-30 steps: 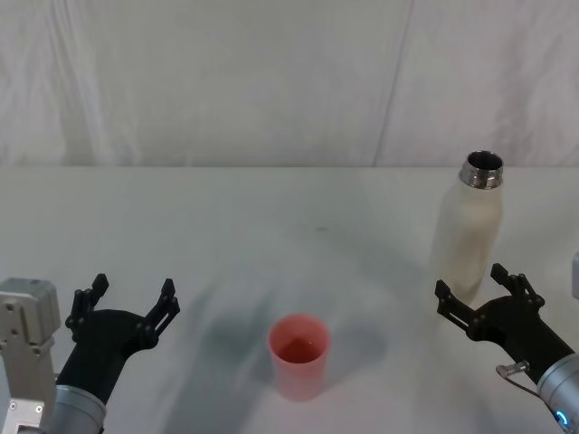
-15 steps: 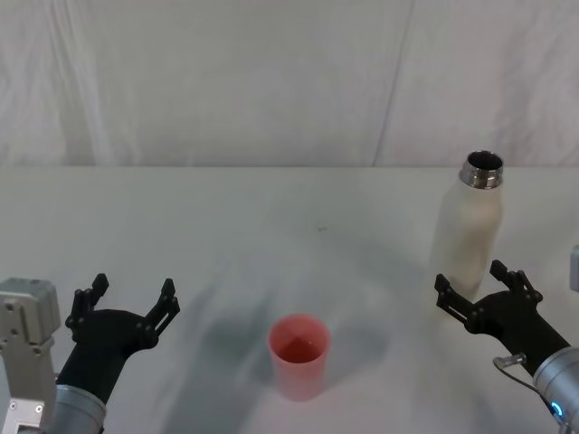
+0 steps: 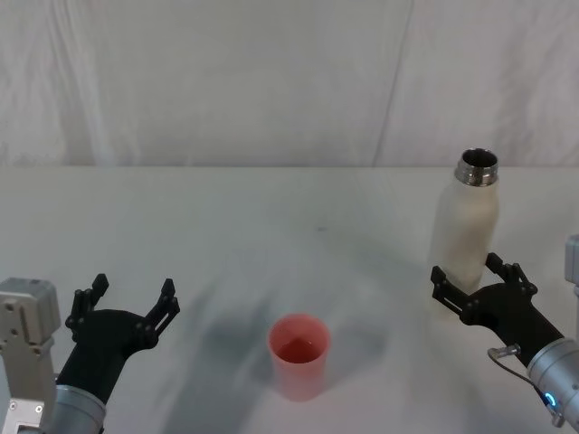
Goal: Grasp the thermos with one hand and pour water into the cup lid.
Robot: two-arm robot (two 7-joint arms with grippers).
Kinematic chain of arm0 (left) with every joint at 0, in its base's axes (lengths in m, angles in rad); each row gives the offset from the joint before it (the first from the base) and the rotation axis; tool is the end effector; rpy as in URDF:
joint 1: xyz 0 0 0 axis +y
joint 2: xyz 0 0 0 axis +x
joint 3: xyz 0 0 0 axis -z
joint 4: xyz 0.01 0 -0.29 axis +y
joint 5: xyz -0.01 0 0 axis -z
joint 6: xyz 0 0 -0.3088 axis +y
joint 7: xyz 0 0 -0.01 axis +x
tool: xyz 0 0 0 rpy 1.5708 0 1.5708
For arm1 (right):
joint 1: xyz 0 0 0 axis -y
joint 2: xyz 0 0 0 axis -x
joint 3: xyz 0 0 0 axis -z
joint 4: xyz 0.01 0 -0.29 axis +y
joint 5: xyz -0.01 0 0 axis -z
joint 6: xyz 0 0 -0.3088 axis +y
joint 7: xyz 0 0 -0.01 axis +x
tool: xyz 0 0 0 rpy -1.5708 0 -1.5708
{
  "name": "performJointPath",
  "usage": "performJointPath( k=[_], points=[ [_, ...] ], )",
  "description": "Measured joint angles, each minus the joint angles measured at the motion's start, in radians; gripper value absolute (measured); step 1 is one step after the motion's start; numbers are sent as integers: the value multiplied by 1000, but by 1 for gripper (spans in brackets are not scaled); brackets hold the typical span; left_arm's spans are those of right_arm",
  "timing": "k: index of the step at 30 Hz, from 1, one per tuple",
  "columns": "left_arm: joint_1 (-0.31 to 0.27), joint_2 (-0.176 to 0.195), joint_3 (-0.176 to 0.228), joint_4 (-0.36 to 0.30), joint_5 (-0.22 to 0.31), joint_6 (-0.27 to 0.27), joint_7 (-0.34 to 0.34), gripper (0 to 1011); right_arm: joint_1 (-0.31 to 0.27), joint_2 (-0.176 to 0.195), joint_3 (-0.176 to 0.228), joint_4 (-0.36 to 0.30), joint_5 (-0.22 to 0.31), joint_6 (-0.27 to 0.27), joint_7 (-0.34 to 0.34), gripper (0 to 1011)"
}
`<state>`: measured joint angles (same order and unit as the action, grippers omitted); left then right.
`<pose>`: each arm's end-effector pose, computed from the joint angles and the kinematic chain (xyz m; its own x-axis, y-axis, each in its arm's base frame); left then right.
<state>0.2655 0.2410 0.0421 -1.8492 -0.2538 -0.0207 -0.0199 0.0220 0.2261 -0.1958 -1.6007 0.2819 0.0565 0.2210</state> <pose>0.2530 0.0376 -0.2852 0.1245 0.9917 -0.0326 -0.9921 0.1240 -0.0175 0.3291 -0.0027 -0.2908 0.4061 -0.9115 -0.0653 0.9119 0.4088 -0.0358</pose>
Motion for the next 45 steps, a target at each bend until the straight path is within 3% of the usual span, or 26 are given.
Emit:
performJointPath(
  k=[20, 45],
  points=[
    [0, 0, 0, 0, 0, 0, 0, 1001, 30, -12, -5, 22, -17, -3, -20, 1000],
    [0, 0, 0, 0, 0, 0, 0, 1001, 81, -41, -7, 95, -68, -10, -40, 1000]
  ],
)
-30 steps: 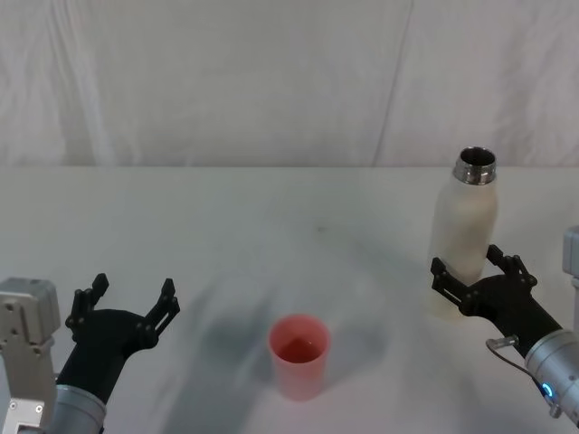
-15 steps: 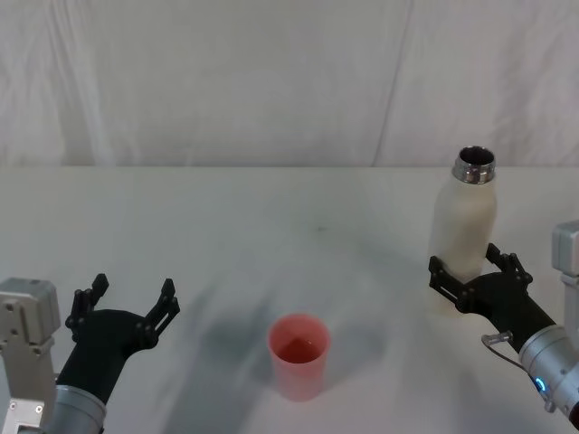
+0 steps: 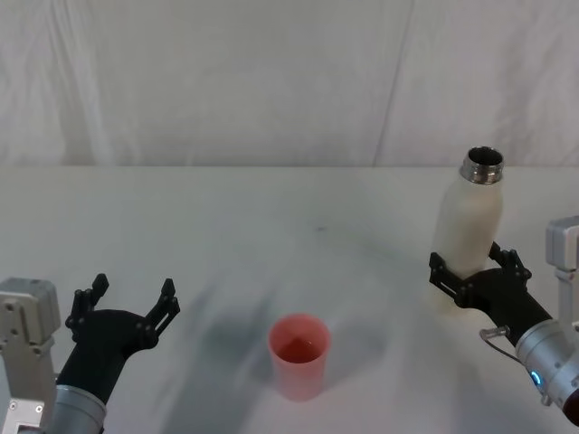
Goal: Grasp the thermos with one hand and pour water into the cup lid.
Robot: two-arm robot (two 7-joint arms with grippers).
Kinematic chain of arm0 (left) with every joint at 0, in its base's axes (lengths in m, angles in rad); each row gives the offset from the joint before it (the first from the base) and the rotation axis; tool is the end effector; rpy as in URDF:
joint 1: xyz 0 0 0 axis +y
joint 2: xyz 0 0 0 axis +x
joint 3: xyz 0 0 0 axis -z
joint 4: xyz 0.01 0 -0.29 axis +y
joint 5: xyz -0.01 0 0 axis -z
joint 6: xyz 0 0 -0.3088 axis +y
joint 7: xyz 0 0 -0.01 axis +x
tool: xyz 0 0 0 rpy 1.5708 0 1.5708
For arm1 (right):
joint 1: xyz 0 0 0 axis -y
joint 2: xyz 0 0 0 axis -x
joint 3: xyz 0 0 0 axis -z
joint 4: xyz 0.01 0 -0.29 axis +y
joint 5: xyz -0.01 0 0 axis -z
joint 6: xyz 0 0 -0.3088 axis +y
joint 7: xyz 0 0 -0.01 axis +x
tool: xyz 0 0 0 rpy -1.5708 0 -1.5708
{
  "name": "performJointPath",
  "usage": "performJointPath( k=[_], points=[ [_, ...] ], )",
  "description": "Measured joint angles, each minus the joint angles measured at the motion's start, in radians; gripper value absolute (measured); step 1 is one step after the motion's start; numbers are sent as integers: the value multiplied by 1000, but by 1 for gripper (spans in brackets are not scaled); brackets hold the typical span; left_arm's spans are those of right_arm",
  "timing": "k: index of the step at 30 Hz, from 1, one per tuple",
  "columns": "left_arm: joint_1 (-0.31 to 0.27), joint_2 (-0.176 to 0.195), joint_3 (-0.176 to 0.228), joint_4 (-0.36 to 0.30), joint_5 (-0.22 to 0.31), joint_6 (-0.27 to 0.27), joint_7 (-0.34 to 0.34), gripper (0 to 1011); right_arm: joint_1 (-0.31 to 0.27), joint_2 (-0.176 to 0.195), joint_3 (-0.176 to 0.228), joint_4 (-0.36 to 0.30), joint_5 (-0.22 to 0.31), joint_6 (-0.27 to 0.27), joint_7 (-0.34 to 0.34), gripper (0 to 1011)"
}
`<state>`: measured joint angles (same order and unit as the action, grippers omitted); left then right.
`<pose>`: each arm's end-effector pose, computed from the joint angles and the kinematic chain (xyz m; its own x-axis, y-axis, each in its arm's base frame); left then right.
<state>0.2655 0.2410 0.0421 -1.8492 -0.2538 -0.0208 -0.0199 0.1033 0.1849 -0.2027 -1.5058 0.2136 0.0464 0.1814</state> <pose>0.2530 0.0376 -0.2852 0.1245 0.9917 -0.0326 -0.9921 0.1240 -0.0176 0.3528 0.0058 -0.2930 0.3595 -0.9329 -0.0204 0.9319 0.3601 -0.0428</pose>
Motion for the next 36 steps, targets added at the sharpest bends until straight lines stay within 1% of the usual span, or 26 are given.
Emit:
performJointPath(
  k=[9, 24, 36],
  points=[
    [0, 0, 0, 0, 0, 0, 0, 1001, 21, -13, 4, 22, -11, -2, -1, 1000],
    [0, 0, 0, 0, 0, 0, 0, 1001, 29, -29, 10, 38, -14, -3, -2, 1000],
    [0, 0, 0, 0, 0, 0, 0, 1001, 33, -39, 10, 44, -7, -7, 4, 1000]
  ],
)
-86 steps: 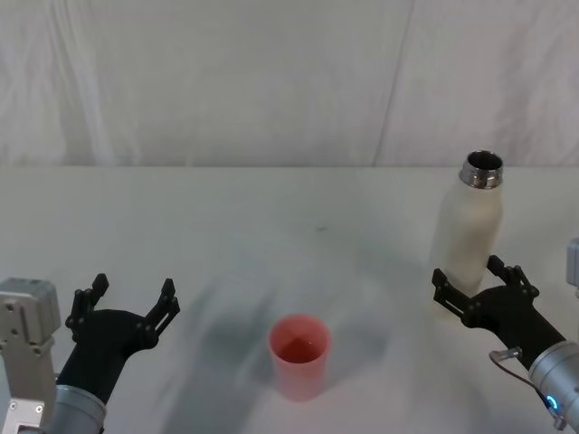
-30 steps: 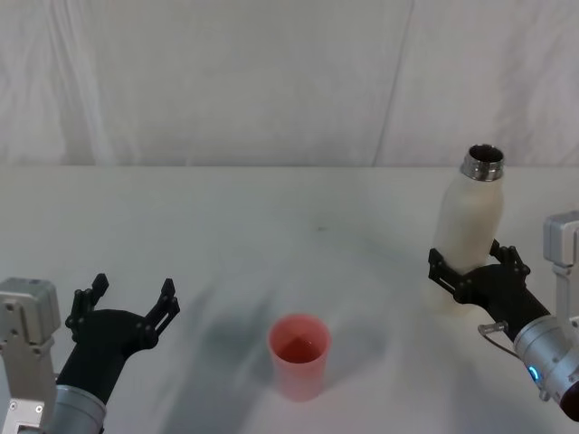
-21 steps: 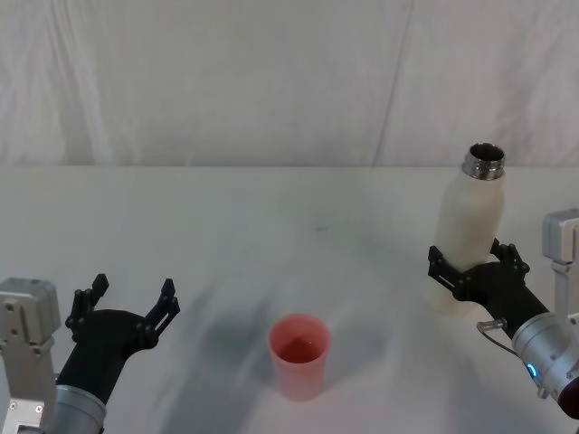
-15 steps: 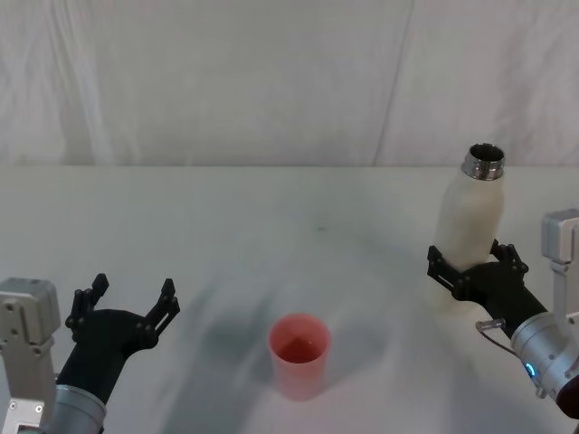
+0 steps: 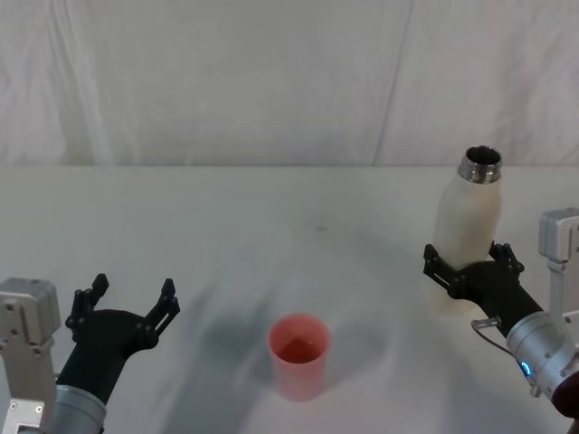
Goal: Grasp the thermos with one hand and pour water into the cup lid.
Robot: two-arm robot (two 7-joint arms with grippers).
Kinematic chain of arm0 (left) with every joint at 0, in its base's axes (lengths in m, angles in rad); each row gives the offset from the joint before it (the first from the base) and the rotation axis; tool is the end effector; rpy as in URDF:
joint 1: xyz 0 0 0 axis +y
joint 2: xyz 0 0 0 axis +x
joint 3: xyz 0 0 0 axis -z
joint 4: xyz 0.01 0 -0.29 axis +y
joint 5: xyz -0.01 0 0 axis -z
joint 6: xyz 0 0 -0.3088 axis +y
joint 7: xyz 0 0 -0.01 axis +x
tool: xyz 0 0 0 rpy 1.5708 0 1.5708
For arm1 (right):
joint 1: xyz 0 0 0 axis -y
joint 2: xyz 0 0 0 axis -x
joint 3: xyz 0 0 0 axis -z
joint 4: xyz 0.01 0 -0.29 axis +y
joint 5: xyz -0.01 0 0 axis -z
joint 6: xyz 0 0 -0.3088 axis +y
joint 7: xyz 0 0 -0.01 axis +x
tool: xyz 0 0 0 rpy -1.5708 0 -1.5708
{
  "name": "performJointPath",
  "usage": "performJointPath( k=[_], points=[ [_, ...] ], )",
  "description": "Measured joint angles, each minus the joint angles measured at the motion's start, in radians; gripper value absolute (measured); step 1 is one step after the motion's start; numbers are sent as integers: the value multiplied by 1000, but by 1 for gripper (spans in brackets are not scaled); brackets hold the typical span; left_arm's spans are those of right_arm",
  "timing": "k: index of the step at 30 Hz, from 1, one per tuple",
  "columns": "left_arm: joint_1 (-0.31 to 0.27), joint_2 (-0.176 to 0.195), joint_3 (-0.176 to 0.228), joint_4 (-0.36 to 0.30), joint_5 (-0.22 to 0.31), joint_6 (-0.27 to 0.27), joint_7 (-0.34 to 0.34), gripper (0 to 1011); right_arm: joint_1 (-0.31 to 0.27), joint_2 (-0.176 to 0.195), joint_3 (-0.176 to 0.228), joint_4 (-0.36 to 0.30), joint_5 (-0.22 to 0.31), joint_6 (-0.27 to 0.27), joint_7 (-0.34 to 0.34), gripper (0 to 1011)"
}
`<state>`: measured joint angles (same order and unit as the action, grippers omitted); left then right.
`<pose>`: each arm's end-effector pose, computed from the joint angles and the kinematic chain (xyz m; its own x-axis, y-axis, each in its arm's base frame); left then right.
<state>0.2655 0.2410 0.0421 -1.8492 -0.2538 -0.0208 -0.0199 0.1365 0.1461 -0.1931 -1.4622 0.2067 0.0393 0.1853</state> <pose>0.2530 0.0376 -0.2852 0.1245 0.9917 -0.0326 -0.9921 0.1240 -0.0176 0.3631 0.0132 -0.2937 0.3511 -0.9353 -0.0450 0.9352 0.3526 -0.0325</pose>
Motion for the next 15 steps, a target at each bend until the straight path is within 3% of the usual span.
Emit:
performJointPath(
  k=[15],
  points=[
    [0, 0, 0, 0, 0, 0, 0, 1001, -1, 1, 0, 0, 1, 0, 2, 963]
  ],
)
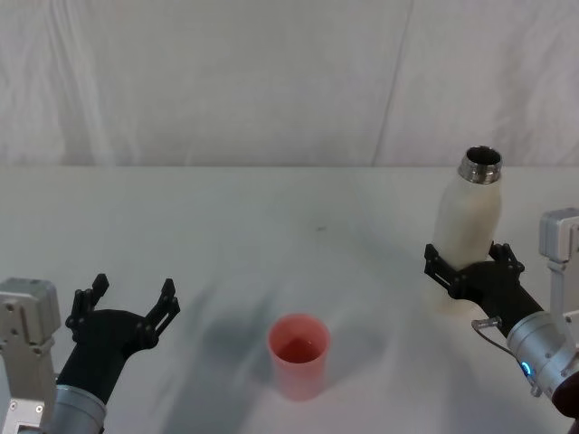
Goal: Grasp the thermos with one hand and pour water into the cup lid.
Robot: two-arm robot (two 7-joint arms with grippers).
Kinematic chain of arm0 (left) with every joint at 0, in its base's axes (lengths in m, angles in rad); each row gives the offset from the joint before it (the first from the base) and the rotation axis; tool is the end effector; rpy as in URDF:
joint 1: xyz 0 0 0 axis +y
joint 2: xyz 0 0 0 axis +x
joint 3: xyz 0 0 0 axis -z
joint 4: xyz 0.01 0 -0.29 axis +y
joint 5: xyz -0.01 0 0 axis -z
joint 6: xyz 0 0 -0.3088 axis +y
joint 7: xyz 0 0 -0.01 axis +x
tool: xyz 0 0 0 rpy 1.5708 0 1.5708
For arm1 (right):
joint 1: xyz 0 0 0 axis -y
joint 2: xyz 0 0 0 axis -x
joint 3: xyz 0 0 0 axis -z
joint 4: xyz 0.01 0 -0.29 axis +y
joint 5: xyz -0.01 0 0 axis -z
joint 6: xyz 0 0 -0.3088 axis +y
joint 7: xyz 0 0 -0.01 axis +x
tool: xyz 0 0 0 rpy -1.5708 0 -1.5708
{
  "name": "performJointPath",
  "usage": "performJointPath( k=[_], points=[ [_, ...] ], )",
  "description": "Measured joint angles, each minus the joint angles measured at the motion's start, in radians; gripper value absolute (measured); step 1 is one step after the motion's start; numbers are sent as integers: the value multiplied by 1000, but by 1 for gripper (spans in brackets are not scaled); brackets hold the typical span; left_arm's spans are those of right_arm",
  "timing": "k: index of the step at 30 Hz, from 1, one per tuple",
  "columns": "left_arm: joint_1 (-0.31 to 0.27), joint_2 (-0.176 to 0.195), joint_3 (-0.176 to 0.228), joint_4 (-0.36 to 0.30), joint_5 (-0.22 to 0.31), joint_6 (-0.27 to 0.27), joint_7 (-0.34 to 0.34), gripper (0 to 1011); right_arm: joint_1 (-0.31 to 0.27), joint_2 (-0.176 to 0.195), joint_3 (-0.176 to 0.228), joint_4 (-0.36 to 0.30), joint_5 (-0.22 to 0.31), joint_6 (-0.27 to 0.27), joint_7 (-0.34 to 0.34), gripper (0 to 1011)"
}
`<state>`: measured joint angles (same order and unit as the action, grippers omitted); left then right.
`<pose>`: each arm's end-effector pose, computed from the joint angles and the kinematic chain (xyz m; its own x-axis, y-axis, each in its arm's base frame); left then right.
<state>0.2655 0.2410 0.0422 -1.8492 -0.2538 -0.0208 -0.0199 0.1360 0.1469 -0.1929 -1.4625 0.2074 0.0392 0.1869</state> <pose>0.2529 0.0375 -0.2853 0.1246 0.9917 -0.0326 -0.9921 0.1240 -0.0176 0.3629 0.0129 -0.2938 0.3524 -0.9348 -0.0451 0.9347 0.3539 -0.0326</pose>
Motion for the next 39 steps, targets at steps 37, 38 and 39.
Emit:
performJointPath(
  k=[37, 38, 39],
  points=[
    [0, 0, 0, 0, 0, 0, 0, 1001, 0, 1, -1, -1, 0, 1, 1, 962],
    [0, 0, 0, 0, 0, 0, 0, 1001, 0, 1, -1, -1, 0, 1, 1, 962],
    [0, 0, 0, 0, 0, 0, 0, 1001, 0, 1, -1, -1, 0, 1, 1, 962]
  ],
)
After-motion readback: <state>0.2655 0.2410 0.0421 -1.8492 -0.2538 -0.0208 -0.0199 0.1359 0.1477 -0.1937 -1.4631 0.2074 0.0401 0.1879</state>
